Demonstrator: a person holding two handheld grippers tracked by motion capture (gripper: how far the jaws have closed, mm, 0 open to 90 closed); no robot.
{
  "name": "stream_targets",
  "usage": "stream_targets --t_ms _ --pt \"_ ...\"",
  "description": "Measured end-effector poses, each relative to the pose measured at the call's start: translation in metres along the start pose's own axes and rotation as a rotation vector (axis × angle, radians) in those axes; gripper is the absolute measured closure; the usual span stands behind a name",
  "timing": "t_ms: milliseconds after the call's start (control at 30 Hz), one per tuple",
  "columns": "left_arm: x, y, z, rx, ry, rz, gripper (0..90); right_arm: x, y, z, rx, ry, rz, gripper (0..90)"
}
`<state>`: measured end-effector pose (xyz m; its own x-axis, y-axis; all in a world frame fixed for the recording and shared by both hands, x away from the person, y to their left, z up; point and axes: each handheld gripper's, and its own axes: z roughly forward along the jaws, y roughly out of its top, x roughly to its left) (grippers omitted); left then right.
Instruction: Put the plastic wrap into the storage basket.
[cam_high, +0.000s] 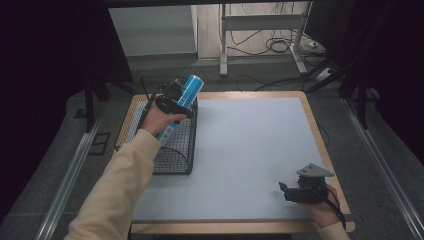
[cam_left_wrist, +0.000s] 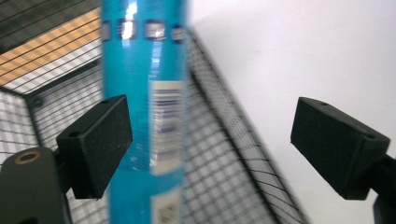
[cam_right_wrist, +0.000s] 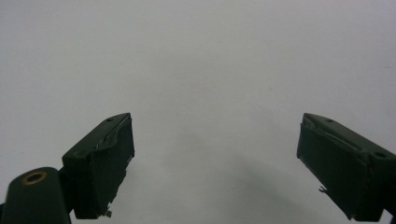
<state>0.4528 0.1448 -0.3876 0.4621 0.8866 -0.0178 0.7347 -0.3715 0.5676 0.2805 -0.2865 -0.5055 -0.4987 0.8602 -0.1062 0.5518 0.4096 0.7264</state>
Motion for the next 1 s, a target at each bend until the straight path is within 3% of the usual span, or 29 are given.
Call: stream_targets --t_ms 167,433,567,700,933,1000 --pt "-0.025 -0.014 -0.024 -0.073 -0.067 0.034 13.8 0.002 0.002 -0.001 -0.007 -0.001 -0.009 11.3" --pt "-0.081 -0.043 -0.054 -0.158 -0.187 0.157 15.1 0.005 0.005 0.000 -0.011 0.004 -0.017 11.3" --pt "-0.102 -0.059 -0.056 -0.157 -0.229 0.203 15.1 0.005 0.004 -0.001 -0.012 0.005 -0.019 11.3" --pt "-0.118 -0.076 -0.052 -0.155 -0.246 0.234 15.1 0.005 0.004 -0.001 -0.014 0.006 -0.019 11.3" --pt "-0.130 -0.103 -0.040 -0.145 -0.302 0.252 15.3 0.005 0.004 -0.002 -0.016 0.004 -0.020 11.3" --pt "-0.132 -0.108 -0.036 -0.139 -0.299 0.259 15.3 0.005 0.004 -0.001 -0.017 0.004 -0.019 11.3"
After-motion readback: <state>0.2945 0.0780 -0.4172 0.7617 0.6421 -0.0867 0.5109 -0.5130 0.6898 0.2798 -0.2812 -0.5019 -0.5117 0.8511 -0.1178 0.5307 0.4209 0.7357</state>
